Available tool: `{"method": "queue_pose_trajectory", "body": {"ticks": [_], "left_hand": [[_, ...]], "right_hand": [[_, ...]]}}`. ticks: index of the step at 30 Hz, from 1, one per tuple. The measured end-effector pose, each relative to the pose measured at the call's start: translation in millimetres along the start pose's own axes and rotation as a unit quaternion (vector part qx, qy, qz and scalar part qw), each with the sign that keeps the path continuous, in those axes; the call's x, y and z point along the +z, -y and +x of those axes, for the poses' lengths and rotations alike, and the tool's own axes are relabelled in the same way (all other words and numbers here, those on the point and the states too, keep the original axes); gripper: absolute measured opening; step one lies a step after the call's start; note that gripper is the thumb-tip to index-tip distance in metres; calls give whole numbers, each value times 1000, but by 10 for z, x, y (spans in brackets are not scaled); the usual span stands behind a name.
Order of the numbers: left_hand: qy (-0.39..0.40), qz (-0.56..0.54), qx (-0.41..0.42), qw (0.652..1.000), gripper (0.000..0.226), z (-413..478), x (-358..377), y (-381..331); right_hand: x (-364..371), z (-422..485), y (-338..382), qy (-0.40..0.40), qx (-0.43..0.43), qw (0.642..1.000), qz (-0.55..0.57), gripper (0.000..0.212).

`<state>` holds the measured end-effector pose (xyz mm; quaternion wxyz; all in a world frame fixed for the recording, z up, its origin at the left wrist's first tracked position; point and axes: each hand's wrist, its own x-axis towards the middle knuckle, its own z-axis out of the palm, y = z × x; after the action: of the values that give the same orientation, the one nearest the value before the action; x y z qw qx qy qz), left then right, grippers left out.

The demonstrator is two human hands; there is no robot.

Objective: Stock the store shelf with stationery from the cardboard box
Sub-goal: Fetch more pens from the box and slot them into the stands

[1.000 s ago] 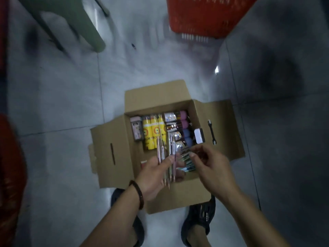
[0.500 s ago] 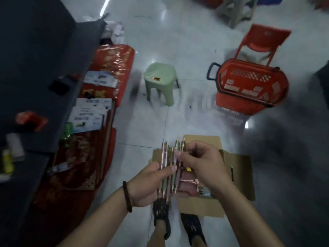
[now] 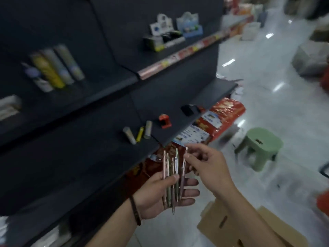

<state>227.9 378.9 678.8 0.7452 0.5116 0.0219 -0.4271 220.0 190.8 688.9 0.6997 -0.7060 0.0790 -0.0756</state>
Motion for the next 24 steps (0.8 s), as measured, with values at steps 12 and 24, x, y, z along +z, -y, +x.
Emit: {"method": "queue_pose_trajectory", "body": {"ticks": [12, 24], "left_hand": [[-182, -86, 169, 965, 36, -2582, -2443, -843], [-381, -130, 255, 879, 26, -4001, -4311, -1548]], "right_hand": [[3717, -139, 943, 169, -127, 977, -2, 27], [6314, 227, 1820, 278, -223, 934, 35, 24]]}}
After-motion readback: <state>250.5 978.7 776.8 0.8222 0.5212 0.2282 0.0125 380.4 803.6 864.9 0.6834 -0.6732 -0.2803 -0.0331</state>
